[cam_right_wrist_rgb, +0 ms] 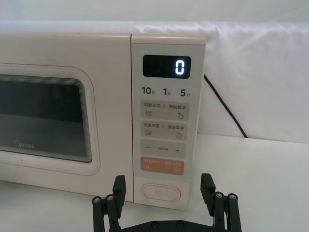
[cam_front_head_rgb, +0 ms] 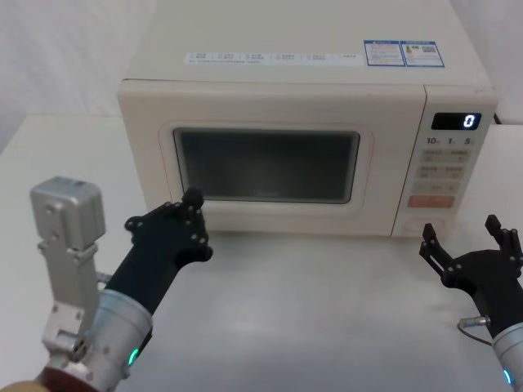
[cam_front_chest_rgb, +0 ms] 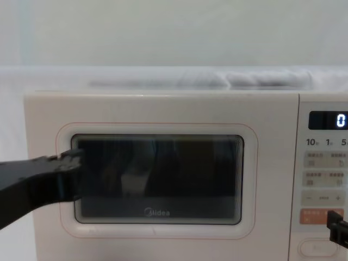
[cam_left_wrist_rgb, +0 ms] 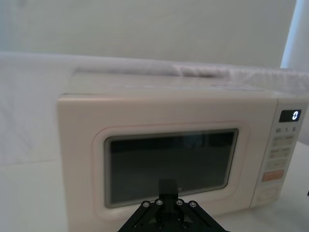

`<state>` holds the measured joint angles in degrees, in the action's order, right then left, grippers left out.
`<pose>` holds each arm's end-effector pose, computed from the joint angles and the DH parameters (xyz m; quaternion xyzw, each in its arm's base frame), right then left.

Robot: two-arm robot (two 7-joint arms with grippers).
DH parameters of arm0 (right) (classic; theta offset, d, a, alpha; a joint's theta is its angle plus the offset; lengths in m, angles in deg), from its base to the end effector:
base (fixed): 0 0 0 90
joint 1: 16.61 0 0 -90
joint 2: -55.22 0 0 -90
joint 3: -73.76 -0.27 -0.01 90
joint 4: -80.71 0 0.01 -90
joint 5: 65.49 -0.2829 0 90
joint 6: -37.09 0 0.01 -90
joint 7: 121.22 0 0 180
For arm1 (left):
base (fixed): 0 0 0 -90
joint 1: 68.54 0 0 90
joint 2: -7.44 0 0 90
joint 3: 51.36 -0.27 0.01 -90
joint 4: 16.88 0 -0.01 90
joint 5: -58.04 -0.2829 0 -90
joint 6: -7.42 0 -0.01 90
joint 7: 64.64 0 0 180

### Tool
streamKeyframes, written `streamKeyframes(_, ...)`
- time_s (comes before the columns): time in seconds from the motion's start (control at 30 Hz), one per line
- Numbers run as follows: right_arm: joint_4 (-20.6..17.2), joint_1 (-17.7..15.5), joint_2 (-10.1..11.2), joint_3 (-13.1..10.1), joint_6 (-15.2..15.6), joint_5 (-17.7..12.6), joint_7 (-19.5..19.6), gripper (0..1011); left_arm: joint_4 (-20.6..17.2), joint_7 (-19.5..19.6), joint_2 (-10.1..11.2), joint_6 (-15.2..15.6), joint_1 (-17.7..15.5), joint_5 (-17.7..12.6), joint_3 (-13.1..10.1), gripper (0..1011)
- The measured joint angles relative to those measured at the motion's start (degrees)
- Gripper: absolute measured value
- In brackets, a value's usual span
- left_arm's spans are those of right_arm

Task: Press the button to open the microwave door with one hand; close the microwave door with the other hand.

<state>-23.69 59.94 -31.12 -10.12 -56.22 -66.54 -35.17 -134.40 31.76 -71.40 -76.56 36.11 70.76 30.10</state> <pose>0.2379 0.0183 -0.2706 0.0185 -0.0304 -0.6370 0.7701 0.2250 -0.0123 -0.2135 -0.0563 -0.0032 0.5735 0.8172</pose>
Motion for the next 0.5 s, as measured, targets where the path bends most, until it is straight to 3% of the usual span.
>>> streamKeyframes(0.2,0.0,0.0,0.0,0.0,0.0,0.0,0.0,1002,-0.23,1.29,1.27,-1.58,2.52,0.57,2.18,0)
streamKeyframes(0.5,0.0,0.0,0.0,0.0,0.0,0.0,0.0,1002,4.48,-0.82,0.61,-9.53,3.94,-3.96,5.02,0)
